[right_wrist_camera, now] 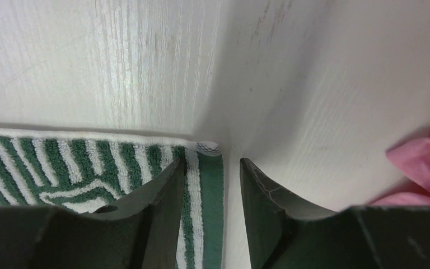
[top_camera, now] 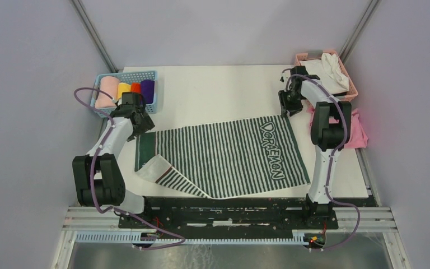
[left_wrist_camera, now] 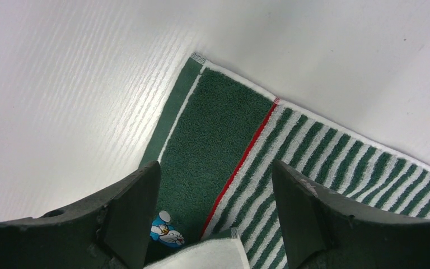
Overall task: Roll the towels
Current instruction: Flatten out the towel at the center of the board.
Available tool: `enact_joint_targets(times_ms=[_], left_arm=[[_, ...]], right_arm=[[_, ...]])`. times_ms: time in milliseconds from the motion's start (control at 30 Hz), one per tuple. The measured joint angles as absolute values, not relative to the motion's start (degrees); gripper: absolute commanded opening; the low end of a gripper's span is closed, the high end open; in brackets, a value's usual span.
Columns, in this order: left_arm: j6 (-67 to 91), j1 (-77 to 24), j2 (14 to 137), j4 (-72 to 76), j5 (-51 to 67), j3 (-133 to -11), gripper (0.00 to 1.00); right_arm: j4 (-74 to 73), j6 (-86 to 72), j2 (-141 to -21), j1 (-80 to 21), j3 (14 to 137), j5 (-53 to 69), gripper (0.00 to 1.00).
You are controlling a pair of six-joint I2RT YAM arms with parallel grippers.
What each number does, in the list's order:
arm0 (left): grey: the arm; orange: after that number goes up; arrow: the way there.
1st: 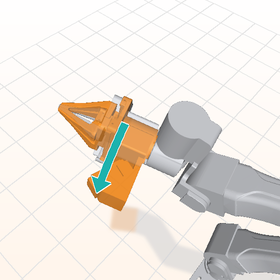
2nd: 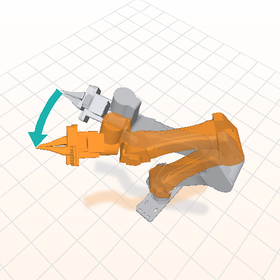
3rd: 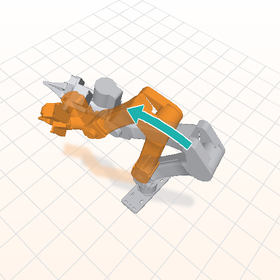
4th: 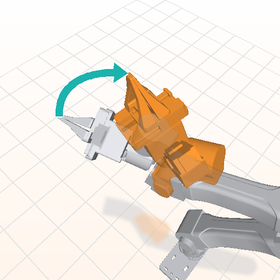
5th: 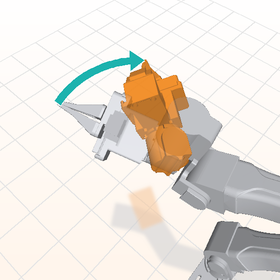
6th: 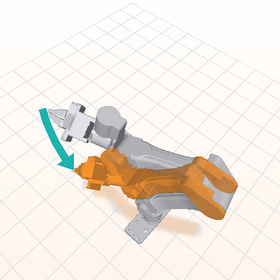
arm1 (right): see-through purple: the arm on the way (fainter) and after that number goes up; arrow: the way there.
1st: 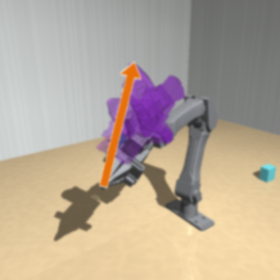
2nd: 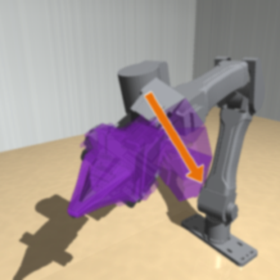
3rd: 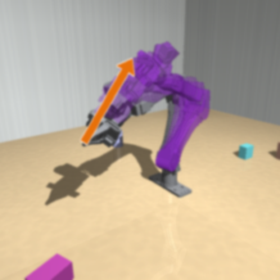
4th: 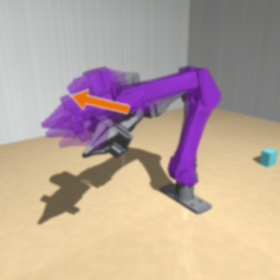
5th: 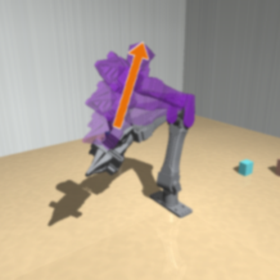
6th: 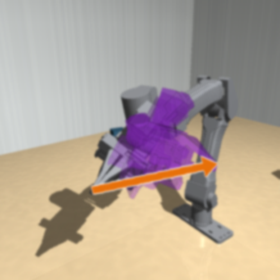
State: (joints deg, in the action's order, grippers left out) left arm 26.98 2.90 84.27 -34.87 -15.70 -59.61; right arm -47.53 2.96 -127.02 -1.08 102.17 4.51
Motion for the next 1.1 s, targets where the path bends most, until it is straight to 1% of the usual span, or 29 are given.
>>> enact_joint_targets(times_ms=[133,300,333,433,600,667,733,867,1100], left_arm=[[26.1,2.9,84.3,-34.9,-14.8,-59.6,0.8],[25.8,3.0,84.3,-34.9,-14.4,-59.6,0.79],[25.8,3.1,84.3,-34.9,-14.3,-59.6,0.79],[25.8,3.6,84.6,-34.9,-13.9,-59.6,0.79],[25.7,4.5,85.5,-34.2,-12.0,-59.6,0.77],[25.6,5.0,87.1,-34.2,-11.6,-60.3,0.76],[25.5,5.5,89.3,-34.2,-11.4,-61.6,0.74],[24.3,6.1,93.3,-34.1,-11.5,-64.6,0.65],[21.5,6.4,100.6,-33.6,-11.3,-67.5,0.62]], right_arm=[[-48.0,3.7,-128.8,-1.1,103.7,5.4,0.47],[-48.9,4.9,-129.9,-1.1,105.1,6.4,0.38],[-49.1,5.1,-130.1,-1.1,105.5,6.5,0.35],[-49.6,5.7,-130.6,-1.0,106.2,6.5,0.22],[-49.5,5.7,-130.7,-0.4,106.3,6.3,0.05],[-49.4,5.5,-130.7,-0.4,106.3,5.8,0.02],[-49.0,5.4,-130.6,-0.5,106.3,4.8,0.01],[-46.4,5.4,-129.9,-0.4,105.3,2.6,0.01],[-43.7,5.7,-128.5,-0.7,102.9,1.6,0.01]])
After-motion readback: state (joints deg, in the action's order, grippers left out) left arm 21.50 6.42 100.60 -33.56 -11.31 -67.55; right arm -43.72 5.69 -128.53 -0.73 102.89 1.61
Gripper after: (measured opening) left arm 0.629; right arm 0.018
